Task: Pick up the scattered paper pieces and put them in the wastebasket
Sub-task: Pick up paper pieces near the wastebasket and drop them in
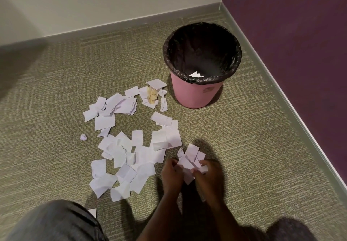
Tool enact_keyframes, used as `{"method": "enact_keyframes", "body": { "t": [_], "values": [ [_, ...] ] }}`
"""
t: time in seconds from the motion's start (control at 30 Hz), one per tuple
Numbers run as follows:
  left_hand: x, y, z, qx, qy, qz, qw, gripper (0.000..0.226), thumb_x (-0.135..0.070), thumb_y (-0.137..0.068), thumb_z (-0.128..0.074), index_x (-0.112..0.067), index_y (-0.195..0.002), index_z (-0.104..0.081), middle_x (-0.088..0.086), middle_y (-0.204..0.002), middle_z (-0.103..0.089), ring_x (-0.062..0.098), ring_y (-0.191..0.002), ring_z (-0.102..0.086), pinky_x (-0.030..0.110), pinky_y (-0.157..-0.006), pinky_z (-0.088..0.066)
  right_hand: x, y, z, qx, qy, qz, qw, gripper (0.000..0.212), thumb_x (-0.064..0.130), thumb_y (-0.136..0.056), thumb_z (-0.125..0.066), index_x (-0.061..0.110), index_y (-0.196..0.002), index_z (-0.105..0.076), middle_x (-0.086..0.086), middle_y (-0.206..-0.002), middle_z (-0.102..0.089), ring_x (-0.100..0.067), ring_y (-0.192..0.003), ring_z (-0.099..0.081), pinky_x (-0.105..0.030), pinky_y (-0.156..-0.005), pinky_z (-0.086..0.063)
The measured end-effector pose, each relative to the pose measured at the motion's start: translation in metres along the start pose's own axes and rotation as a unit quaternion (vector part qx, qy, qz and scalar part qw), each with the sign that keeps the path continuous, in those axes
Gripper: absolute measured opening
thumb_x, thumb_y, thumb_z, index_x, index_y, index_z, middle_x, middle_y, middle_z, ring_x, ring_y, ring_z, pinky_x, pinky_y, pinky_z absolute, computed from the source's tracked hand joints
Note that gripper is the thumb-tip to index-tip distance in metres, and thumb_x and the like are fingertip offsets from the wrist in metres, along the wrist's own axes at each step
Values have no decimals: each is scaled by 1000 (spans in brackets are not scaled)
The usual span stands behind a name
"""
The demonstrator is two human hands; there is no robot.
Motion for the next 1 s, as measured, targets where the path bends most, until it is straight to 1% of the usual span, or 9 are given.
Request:
{"method": "enact_keyframes", "body": {
  "t": [0.1, 0.2, 0.33, 0.47, 0.6, 0.7, 0.77, 0.9, 1.0],
  "values": [
    [3, -3, -3, 19, 5, 12, 1000, 21, -10, -90, -72, -17, -110, -72, 1, -104, -75, 22, -96, -68, 40, -86, -58, 8, 0, 3, 26, -5, -21, 999, 66, 45, -58, -84, 17, -117, -74, 0, -113, -62, -19, -103, -59, -32, -84, -48],
    [5, -3, -5, 21, 10, 23, 999, 21, -15, -89, -74, -21, -109, -73, -3, -102, -75, 19, -96, -69, 46, -86, -62, 7, -3, -1, 44, 20, -33, 998, 64, 40, -62, -96, 15, -116, -74, -3, -114, -62, -21, -102, -61, -31, -83, -50],
    [-1, 0, -3, 20, 16, 23, 999, 22, -12, -90, -74, -18, -111, -73, -1, -99, -75, 19, -94, -70, 41, -85, -60, 4, -6, -11, 39, 16, -45, 998, 56, 50, -56, -93, 20, -100, -75, 4, -99, -69, -19, -91, -68, -41, -79, -60],
    [9, -3, -9, 42, 32, 41, 998, 18, -28, -83, -74, -32, -100, -71, -7, -92, -76, 17, -87, -73, 49, -80, -64, 13, -1, -3, 43, -29, -66, 996, 32, 26, -70, -94, 18, -91, -71, 7, -88, -71, -12, -81, -68, -25, -64, -49],
    [22, -9, -20, 57, 67, 70, 994, 11, -30, -83, -74, -34, -93, -70, -4, -88, -77, 21, -85, -76, 54, -77, -66, 9, 0, -3, 58, -64, -78, 993, 18, 11, -77, -80, 23, -82, -67, 8, -80, -73, -16, -79, -71, -29, -65, -48],
    [2, -1, -17, 70, 99, 95, 988, 9, -26, -88, -73, -29, -96, -70, -1, -87, -79, 24, -86, -77, 46, -80, -65, 7, -12, -1, 88, -76, -64, 991, 21, 8, -77, -79, 23, -79, -65, 11, -73, -72, -7, -66, -66, -35, -66, -53],
    [-8, 2, -20, 97, 131, 104, 981, 16, -30, -90, -71, -25, -105, -68, 3, -86, -81, 24, -87, -78, 41, -80, -63, 9, -22, 5, 111, -83, -59, 989, 22, 5, -78, -77, 25, -83, -69, 14, -76, -75, -6, -68, -70, -38, -68, -57],
    [-32, 4, -23, 139, 183, 100, 968, 43, -56, -84, -71, -18, -104, -72, 10, -90, -81, 21, -75, -71, 30, -60, -55, 30, -36, 23, 171, -116, -60, 977, 32, 0, -87, -70, 28, -99, -79, 4, -91, -82, -24, -87, -79, -40, -64, -61],
    [-59, 10, -23, 169, 244, 112, 948, 25, -40, -100, -70, -16, -107, -75, 6, -91, -77, 19, -80, -70, 30, -66, -54, 59, -38, 39, 210, -189, -53, 958, 25, 3, -99, -67, 23, -104, -81, -6, -96, -82, -26, -86, -75, -35, -62, -55]
  ]
}}
Point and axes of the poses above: each hand's wrist, its own y-axis away from the middle knuckle, its own z-axis out of the back of the hand, x = y × z, the point moved 7 cm from there along -y, towards the middle knuckle
